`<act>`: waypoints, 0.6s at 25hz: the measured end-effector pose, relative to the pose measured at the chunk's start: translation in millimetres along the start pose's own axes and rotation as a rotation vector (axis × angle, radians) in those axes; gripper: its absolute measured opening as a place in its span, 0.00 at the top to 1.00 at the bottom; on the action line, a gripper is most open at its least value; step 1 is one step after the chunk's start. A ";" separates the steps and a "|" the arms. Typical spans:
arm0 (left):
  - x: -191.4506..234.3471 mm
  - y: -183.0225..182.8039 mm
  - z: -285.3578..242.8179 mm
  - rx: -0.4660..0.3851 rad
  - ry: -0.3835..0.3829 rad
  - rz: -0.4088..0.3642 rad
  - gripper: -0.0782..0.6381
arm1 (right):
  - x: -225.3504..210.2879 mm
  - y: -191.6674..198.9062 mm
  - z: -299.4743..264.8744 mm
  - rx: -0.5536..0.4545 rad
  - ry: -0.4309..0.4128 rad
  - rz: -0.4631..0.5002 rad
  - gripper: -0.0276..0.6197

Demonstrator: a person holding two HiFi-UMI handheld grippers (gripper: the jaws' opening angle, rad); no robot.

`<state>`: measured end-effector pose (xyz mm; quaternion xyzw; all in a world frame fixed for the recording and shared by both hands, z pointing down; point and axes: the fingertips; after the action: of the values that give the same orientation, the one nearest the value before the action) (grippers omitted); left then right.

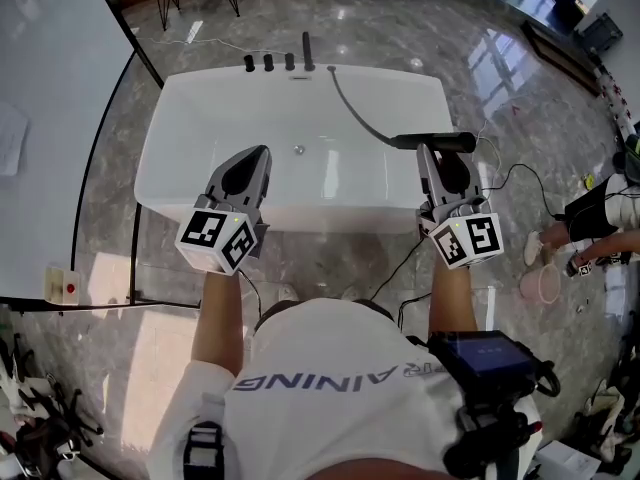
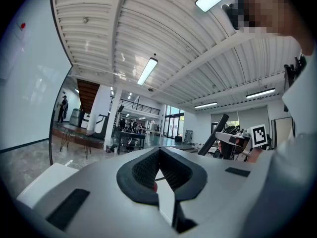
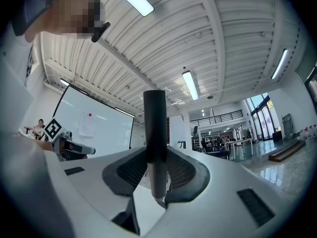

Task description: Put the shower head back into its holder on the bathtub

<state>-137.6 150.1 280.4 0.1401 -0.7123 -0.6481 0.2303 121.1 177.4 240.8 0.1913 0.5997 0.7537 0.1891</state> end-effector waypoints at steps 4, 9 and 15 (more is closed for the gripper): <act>-4.1 1.4 3.6 0.003 -0.008 -0.001 0.87 | -0.7 1.6 3.2 0.007 -0.003 0.005 0.77; -14.0 -0.9 3.2 0.006 -0.018 -0.001 0.87 | -8.8 -2.9 9.5 0.003 -0.004 -0.008 0.77; -46.1 -0.7 -9.9 0.016 -0.034 -0.015 0.87 | -37.2 -5.2 28.5 -0.007 -0.015 -0.036 0.77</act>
<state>-93.2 164.4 273.5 0.1361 -0.7201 -0.6465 0.2122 167.9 183.2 239.4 0.1855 0.5988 0.7510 0.2077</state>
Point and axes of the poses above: the fingertips, and each gripper's own axes: z backward along the fingers, x to its left, y out of its underside, and after that the axes turned 8 degrees about -y, right-handed
